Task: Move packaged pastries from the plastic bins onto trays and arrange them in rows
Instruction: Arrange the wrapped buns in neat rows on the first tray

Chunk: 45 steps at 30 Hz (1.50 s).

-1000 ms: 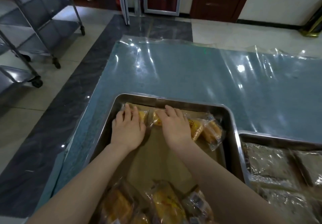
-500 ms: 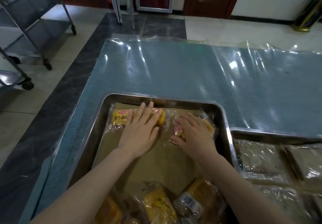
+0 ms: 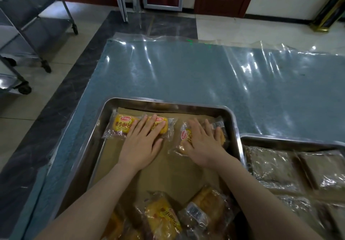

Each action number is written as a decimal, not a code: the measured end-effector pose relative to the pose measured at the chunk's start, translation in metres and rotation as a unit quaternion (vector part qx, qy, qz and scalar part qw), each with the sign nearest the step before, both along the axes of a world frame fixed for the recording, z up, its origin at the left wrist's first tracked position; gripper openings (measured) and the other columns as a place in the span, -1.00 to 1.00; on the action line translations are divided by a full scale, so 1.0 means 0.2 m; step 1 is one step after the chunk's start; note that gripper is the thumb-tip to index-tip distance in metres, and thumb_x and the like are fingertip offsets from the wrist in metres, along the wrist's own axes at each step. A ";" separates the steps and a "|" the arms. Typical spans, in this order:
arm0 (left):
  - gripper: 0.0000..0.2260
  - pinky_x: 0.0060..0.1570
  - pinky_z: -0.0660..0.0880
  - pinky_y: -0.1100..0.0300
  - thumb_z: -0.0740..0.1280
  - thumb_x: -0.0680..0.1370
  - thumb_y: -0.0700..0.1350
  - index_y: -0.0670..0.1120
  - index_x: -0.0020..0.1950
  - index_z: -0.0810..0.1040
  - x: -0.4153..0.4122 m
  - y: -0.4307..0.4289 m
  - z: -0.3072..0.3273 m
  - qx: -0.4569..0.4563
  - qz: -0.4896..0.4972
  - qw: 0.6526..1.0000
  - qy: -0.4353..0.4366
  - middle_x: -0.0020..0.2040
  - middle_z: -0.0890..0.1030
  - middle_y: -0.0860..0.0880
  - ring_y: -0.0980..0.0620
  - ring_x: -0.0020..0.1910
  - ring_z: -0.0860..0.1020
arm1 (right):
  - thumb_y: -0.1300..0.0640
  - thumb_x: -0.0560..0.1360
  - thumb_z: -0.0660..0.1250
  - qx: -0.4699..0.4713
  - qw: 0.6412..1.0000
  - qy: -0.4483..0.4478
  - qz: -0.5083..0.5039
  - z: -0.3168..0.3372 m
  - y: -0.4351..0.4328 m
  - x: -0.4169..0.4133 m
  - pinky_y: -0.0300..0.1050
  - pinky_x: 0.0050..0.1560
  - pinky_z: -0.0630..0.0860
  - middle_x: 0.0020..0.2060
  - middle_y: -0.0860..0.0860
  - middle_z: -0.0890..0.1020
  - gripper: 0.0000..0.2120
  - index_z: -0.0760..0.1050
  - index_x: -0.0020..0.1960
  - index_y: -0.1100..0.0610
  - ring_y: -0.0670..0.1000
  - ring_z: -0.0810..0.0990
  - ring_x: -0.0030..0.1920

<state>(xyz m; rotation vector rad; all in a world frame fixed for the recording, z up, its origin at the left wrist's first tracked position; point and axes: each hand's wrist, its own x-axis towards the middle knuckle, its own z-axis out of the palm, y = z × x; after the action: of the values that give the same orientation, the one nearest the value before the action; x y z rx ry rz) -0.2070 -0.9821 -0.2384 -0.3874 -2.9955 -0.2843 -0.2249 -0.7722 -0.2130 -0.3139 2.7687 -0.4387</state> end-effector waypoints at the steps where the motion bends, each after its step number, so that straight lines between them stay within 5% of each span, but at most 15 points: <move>1: -0.52 0.45 -0.07 -0.02 -0.09 0.59 0.16 0.07 0.49 0.15 0.00 0.00 0.00 -0.003 0.002 1.000 0.001 0.51 0.18 -0.04 -0.07 0.50 0.09 | -0.17 0.54 0.05 -0.013 1.000 -0.009 -0.007 0.02 0.01 0.00 0.18 0.38 -0.40 0.55 -0.01 -0.02 -0.38 -0.08 0.51 -0.05 0.09 -0.26 0.52; 4: -0.52 0.46 -0.11 0.00 -0.14 0.59 0.18 0.09 0.49 0.06 0.00 0.00 -0.01 -0.018 0.008 1.000 0.001 0.52 0.13 -0.04 -0.06 0.51 0.05 | -0.30 0.51 0.05 0.038 0.999 0.014 -0.007 0.10 0.06 0.02 0.24 0.43 -0.03 0.48 -0.01 0.22 -0.40 0.14 0.47 -0.04 0.09 0.07 0.50; 8: -0.50 0.46 -0.17 0.02 -0.20 0.56 0.21 0.11 0.49 -0.04 -0.01 0.00 -0.01 -0.032 0.011 0.999 -0.009 0.54 0.06 -0.02 -0.03 0.52 -0.04 | -0.44 0.45 -0.02 0.107 0.994 0.007 -0.009 0.19 0.10 0.07 0.13 0.24 0.38 0.23 0.00 0.48 -0.34 0.39 0.31 -0.02 0.09 0.41 0.26; 12: -0.49 0.46 -0.13 0.01 -0.17 0.56 0.20 0.09 0.50 0.01 -0.01 0.00 0.00 -0.030 0.011 0.999 -0.011 0.53 0.12 -0.04 -0.05 0.52 0.02 | -0.43 0.39 0.19 0.130 0.991 -0.001 -0.013 0.21 0.13 0.11 -0.04 0.02 0.47 0.09 -0.02 0.50 -0.43 0.43 0.13 0.01 0.02 0.48 0.06; 18: -0.48 0.47 -0.13 0.00 -0.18 0.56 0.22 0.10 0.50 -0.02 -0.01 0.00 -0.01 -0.038 0.008 0.999 -0.012 0.54 0.09 -0.04 -0.04 0.52 -0.01 | -0.19 0.47 0.31 0.006 0.997 0.048 0.067 0.17 0.12 0.13 0.13 0.36 0.24 0.41 -0.10 0.30 -0.42 0.19 0.43 -0.20 0.05 0.25 0.40; 22: -0.48 0.46 -0.11 -0.08 -0.12 0.57 0.20 0.08 0.51 0.00 -0.01 0.00 0.00 -0.048 0.004 0.999 0.007 0.54 0.05 -0.04 -0.03 0.52 -0.04 | -0.06 0.55 0.23 0.032 0.991 0.114 -0.061 0.13 0.10 0.08 0.10 0.32 0.32 0.38 0.02 0.35 -0.56 0.26 0.40 -0.05 0.13 0.30 0.37; 25: -0.50 0.44 -0.01 -0.16 -0.03 0.58 0.14 0.02 0.51 0.10 0.00 0.01 0.01 -0.037 -0.010 0.999 0.036 0.52 0.13 -0.07 -0.07 0.51 0.06 | 0.03 0.59 0.17 0.024 0.991 0.109 -0.068 0.11 0.06 0.05 0.17 0.45 0.08 0.54 0.06 0.04 -0.46 0.03 0.50 -0.12 0.25 -0.01 0.51; 34: -0.57 0.26 0.34 -0.07 0.09 0.56 0.03 -0.08 0.38 0.43 0.02 0.01 0.03 -0.006 -0.045 0.998 0.051 0.32 0.47 -0.13 -0.15 0.25 0.46 | -0.24 0.53 0.17 0.080 0.991 0.100 0.024 -0.02 -0.06 0.17 0.25 0.36 -0.29 0.52 0.05 -0.29 -0.20 -0.26 0.53 -0.04 0.29 -0.37 0.46; 42: -0.52 0.41 0.13 -0.07 0.10 0.59 0.07 0.03 0.51 0.18 0.00 0.00 0.01 -0.044 -0.108 0.993 0.013 0.51 0.18 -0.14 -0.13 0.49 0.12 | -0.40 0.46 0.11 0.120 0.988 0.078 0.064 -0.04 0.01 0.02 0.32 0.36 -0.34 0.47 0.03 -0.43 -0.10 -0.38 0.50 -0.10 0.24 -0.48 0.42; 45: -0.50 0.38 0.20 -0.10 0.14 0.57 0.07 0.08 0.51 0.14 0.00 0.00 0.01 -0.037 -0.114 0.993 0.001 0.53 0.12 -0.14 -0.12 0.50 0.06 | -0.39 0.47 0.10 0.126 0.988 0.073 0.060 -0.02 0.01 0.01 0.32 0.37 -0.35 0.46 0.05 -0.45 -0.10 -0.39 0.51 -0.07 0.23 -0.50 0.41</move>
<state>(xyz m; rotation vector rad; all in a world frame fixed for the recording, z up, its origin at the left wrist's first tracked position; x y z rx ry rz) -0.2080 -0.9813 -0.2363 -0.7386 -2.9661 -0.1925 -0.2224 -0.7703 -0.2170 -0.4649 2.8842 -0.0361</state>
